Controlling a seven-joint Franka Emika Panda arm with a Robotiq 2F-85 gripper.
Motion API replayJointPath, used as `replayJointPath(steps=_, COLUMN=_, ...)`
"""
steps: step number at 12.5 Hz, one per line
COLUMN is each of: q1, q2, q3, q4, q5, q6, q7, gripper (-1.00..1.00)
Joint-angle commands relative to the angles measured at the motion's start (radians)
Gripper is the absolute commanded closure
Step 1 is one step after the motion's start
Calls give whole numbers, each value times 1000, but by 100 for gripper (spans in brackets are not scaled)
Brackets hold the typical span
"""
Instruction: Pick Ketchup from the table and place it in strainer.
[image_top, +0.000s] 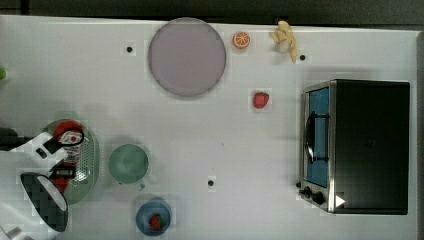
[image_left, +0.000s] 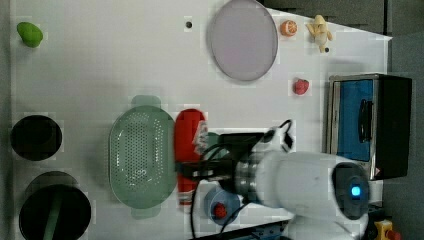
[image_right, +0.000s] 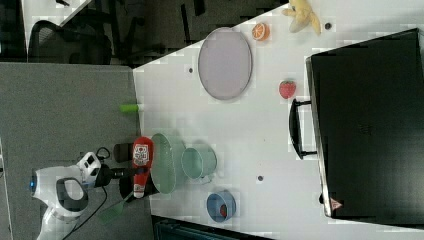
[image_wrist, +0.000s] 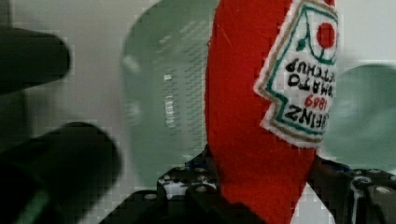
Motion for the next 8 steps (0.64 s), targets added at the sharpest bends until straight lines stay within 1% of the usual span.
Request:
replayJointPath(steps=1, q1=-17, q2=83, q3=2, q4=5, q5=4, q6=113, q7=141, gripper=-23)
replayJointPath(steps=2, q1=-10, q2=130, q3=2, q4=5, q5=1, q6=162, q7=141, gripper=-31)
replayJointPath(steps=3, q1=-6, q2=175, q3=2, q4=5, q5=-8, q6=213, q7=141, gripper=-51)
replayJointPath(steps=5, q1=-1, q2=249, q3=-1, q4=5, q5=-60, q6=272, q7=143, gripper=-96)
replayJointPath(steps=6, q1=-1, q2=271, q3=-4, q4=5, q5=-81, q6=281, q7=143, gripper=-100)
replayJointPath(steps=8, q1=-6, q2=264, q3=-7, q4=5, q5=-84, q6=275, q7=163, gripper=-100)
